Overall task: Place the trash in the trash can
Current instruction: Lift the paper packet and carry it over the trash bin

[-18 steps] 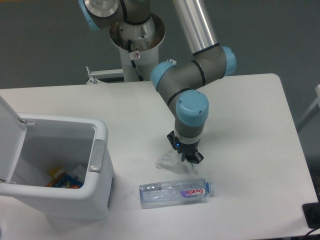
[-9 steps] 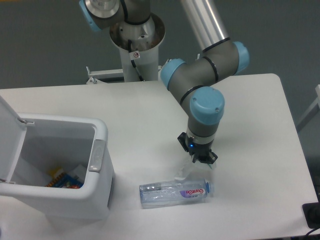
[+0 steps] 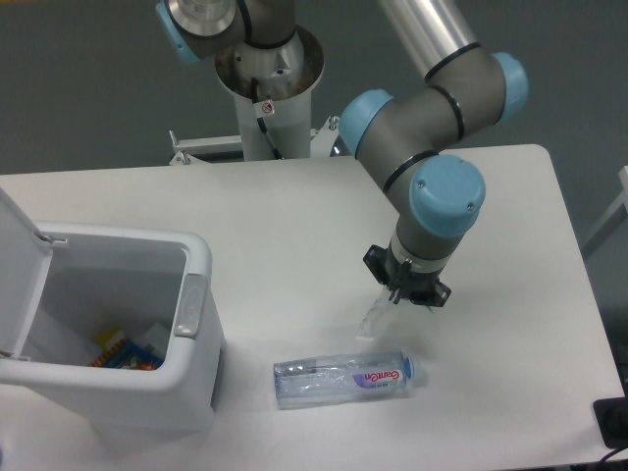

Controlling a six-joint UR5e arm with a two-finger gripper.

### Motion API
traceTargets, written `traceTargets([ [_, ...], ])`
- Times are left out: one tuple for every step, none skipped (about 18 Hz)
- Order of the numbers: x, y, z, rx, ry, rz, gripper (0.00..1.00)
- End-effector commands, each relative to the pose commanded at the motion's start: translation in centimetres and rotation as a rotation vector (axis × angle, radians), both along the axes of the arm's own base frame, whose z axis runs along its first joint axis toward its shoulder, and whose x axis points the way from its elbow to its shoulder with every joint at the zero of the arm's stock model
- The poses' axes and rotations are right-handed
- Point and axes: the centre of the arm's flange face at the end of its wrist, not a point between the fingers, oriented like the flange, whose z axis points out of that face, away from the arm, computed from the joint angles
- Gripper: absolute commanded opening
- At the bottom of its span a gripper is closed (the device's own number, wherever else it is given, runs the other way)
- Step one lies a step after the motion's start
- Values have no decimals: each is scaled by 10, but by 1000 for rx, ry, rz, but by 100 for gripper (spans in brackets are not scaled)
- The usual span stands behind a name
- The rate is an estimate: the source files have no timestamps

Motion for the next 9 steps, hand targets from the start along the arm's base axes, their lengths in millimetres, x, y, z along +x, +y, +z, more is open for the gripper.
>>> traceTargets([
  [2, 1, 12, 31, 6, 12, 0],
  [1, 2, 28, 69, 16, 33, 0],
  [-3, 1, 43, 110, 19, 70, 0],
  [-4, 2, 58, 158, 15, 106, 0],
  [-4, 8, 79, 241, 2, 137, 0],
  [-6, 8, 90, 294, -10, 154, 0],
  [-5, 7, 102, 347, -19, 168, 0],
  [-5, 6, 108, 388, -22, 176, 0],
  [-6, 7, 111, 415, -10, 178, 0],
])
